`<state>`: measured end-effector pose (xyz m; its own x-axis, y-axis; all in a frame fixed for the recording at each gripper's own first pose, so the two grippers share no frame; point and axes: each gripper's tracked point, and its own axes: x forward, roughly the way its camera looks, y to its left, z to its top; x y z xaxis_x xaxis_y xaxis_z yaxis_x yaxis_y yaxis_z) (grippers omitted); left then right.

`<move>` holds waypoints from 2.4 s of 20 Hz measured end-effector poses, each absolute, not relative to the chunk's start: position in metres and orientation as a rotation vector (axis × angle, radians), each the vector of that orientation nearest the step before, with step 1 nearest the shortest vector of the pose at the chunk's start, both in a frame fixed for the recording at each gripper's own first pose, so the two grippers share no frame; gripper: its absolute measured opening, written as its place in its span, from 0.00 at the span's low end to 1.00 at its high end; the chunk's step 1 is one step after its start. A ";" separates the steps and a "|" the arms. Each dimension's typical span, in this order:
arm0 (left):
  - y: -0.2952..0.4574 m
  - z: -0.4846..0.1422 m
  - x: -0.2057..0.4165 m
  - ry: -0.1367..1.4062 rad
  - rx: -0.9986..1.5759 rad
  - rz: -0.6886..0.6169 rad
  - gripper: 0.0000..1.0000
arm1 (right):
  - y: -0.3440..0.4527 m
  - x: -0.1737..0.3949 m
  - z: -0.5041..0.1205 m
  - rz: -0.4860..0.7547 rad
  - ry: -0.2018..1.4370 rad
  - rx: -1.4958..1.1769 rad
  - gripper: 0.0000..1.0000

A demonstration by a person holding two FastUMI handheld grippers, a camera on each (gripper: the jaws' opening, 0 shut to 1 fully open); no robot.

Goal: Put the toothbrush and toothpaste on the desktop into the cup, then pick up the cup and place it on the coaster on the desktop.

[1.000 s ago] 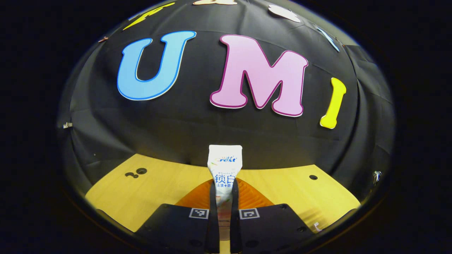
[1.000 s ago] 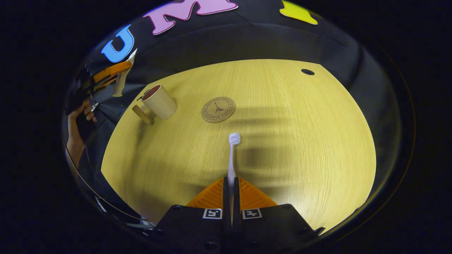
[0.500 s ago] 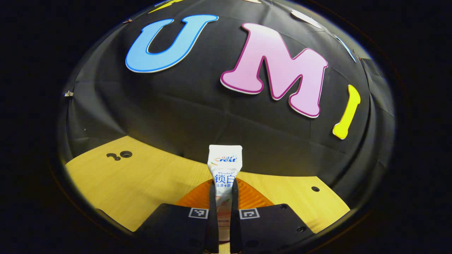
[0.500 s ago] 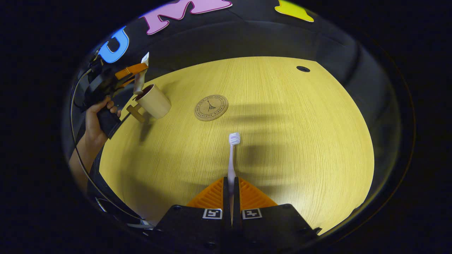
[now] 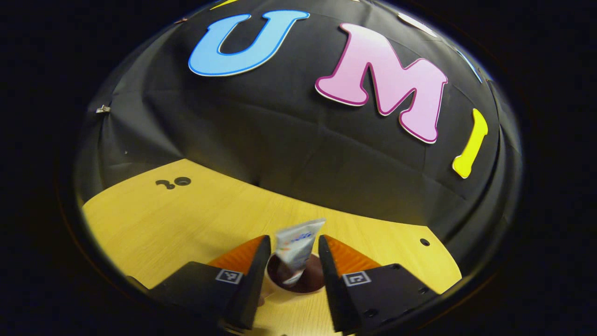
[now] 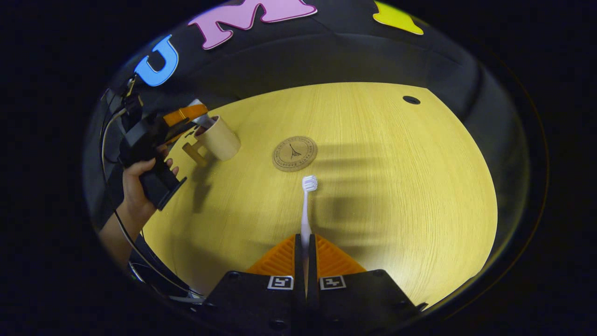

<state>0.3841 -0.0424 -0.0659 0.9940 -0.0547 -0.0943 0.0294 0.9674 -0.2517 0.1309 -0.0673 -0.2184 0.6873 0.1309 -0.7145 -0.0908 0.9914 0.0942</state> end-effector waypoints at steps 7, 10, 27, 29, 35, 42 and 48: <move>-0.010 -0.064 0.289 0.102 -0.279 0.012 0.98 | -0.019 0.171 -0.162 0.213 0.657 0.099 0.06; 0.003 -0.090 0.238 0.150 -0.240 0.041 0.98 | 0.006 0.196 -0.140 0.258 0.587 0.096 0.06; 0.036 -0.127 0.157 0.229 -0.225 0.099 0.98 | 0.150 0.305 -0.076 0.485 0.282 0.093 0.06; 0.039 -0.123 0.160 0.214 -0.227 0.091 0.98 | 0.161 0.318 -0.077 0.499 0.251 0.127 0.06; 0.045 -0.130 0.175 0.198 -0.243 0.078 0.98 | 0.164 0.357 -0.080 0.453 0.132 0.174 0.06; 0.044 -0.155 0.185 0.212 -0.275 0.079 0.98 | 0.160 0.379 -0.094 0.407 0.042 0.247 0.06; 0.041 -0.173 0.188 0.229 -0.270 0.083 0.98 | 0.152 0.377 -0.110 0.348 -0.050 0.192 0.06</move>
